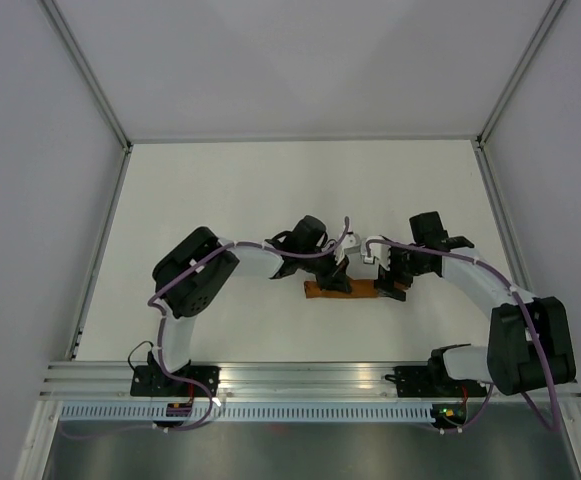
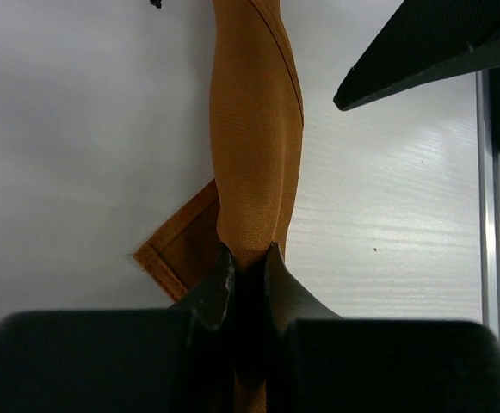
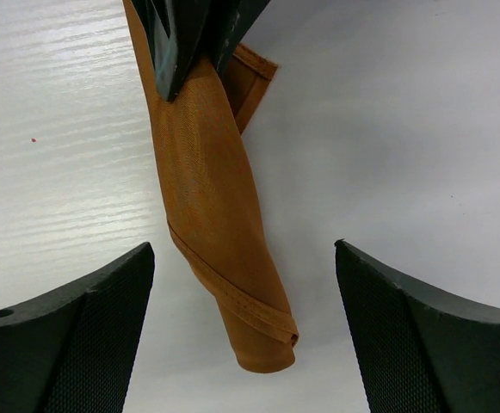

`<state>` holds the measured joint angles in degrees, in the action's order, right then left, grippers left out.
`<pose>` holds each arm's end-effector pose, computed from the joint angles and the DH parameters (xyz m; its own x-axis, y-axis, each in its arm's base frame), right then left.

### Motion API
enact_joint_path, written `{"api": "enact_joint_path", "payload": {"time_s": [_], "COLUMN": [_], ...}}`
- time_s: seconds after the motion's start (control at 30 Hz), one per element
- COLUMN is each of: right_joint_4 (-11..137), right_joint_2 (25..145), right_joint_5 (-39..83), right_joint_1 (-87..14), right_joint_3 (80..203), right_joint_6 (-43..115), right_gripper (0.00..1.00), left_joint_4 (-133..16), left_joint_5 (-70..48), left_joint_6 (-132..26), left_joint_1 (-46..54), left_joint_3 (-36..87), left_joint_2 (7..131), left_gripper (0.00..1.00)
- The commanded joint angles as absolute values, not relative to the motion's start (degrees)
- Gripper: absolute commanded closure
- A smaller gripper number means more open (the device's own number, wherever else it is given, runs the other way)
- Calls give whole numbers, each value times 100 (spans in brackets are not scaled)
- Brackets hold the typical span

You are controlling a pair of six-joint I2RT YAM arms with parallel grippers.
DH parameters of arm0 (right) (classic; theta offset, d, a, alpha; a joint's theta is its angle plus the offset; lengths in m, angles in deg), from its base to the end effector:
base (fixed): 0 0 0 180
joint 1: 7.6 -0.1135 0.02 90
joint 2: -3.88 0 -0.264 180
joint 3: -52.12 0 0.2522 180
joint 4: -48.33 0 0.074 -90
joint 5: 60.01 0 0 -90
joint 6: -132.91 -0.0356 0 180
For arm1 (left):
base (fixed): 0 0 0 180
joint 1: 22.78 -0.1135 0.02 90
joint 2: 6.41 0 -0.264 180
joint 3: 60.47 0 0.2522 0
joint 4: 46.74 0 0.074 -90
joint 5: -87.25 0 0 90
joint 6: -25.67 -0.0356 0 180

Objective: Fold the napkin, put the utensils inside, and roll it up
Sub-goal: Roll the napkin with the utensil

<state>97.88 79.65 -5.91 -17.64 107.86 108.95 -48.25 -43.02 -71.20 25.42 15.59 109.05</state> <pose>0.2208 0.0603 0.1866 -0.0616 -0.7627 -0.6439 -0.9824 0.1601 -0.0957 0.2527 -0.3171 0.1255 -0.3264 0.5020 -0.8009 0.9402 0.0850 -0.3299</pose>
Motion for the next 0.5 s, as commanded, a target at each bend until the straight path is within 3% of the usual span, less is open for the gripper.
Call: {"api": "enact_joint_path", "payload": {"time_s": [0.0,0.47], "right_joint_4": [9129,8583], "right_joint_2": [7876,7964], "right_joint_5": [-421,160], "right_joint_1": [-2262,-2931], "right_joint_3": [10499,10183], "right_joint_6": [11068,10936], "right_gripper": [9,16], "left_joint_4": [-6726,-7157], "left_joint_5": [-4124,-4739], "left_joint_6": [-7154,-7119], "left_joint_1": [2635,2424], "left_joint_3": [1384,1666], "left_joint_2": [11637,11953], "left_gripper": [98,98]}}
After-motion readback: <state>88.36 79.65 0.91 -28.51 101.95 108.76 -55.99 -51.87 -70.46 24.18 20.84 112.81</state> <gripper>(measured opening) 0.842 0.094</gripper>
